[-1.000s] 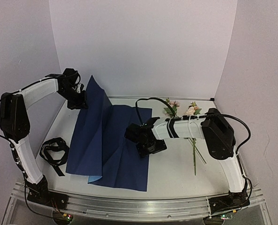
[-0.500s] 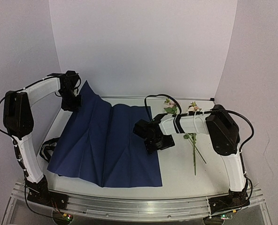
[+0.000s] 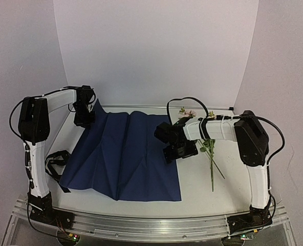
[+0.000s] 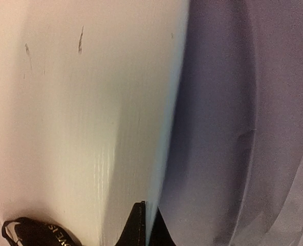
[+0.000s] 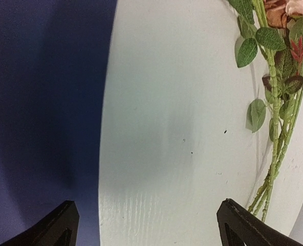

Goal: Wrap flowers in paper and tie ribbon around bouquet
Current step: Unfold the folded wrapping paper at the center of the board.

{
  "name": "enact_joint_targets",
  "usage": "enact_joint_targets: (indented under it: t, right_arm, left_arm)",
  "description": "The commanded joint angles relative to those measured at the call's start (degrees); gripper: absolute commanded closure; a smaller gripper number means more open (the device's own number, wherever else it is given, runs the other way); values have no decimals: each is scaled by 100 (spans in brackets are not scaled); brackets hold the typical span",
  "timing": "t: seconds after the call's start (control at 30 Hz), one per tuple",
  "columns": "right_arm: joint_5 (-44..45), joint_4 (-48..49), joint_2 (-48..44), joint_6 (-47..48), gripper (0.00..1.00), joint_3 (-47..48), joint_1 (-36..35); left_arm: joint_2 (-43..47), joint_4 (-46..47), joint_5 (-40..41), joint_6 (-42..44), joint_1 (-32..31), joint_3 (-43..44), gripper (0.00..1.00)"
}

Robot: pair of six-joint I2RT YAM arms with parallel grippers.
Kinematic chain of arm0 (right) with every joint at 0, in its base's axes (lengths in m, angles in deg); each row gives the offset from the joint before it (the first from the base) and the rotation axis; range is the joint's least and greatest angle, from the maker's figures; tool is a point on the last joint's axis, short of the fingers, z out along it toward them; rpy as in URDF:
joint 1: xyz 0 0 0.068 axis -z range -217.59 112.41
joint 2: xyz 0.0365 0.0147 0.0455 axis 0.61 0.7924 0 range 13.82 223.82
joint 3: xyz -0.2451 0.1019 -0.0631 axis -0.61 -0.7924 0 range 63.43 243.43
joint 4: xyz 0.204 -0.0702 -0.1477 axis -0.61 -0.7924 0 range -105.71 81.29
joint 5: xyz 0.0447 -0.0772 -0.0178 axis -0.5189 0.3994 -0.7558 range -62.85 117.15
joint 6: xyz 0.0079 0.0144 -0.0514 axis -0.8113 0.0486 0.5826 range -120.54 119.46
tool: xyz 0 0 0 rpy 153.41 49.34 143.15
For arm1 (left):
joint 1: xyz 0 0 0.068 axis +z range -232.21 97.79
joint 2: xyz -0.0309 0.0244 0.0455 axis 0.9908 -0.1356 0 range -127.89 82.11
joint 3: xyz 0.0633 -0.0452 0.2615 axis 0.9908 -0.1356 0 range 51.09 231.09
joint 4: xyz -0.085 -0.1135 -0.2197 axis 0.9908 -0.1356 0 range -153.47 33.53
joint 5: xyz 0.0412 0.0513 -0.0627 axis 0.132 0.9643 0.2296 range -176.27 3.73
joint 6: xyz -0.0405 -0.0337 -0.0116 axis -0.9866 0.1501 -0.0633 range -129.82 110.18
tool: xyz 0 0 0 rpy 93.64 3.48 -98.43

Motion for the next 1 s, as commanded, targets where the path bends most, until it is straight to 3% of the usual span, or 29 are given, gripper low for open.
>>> enact_joint_targets:
  t: [0.0,0.13,0.27,0.4,0.67,0.97]
  right_arm:
    - [-212,365,-768,301,3,282,-30]
    - [-562,962,-850,683,3,500,-31]
    - [-797,1077,-366,952,3,1005,-49]
    - [-861,1250,-29,1007,9,1246,-124]
    - [-709,1319,627,931,15,1500,-593]
    - [-642,1275,815,550,18,1109,-855]
  left_arm:
    - [-318,348,61,512,6,879,100]
    - [-736,431,58,1023,5,1580,100]
    - [-1129,535,-100,1408,7,2273,100]
    - [-1412,701,-247,1686,24,2698,100]
    - [-1441,1280,-494,1864,113,2521,98]
    - [-1382,1786,-406,1839,114,2194,98]
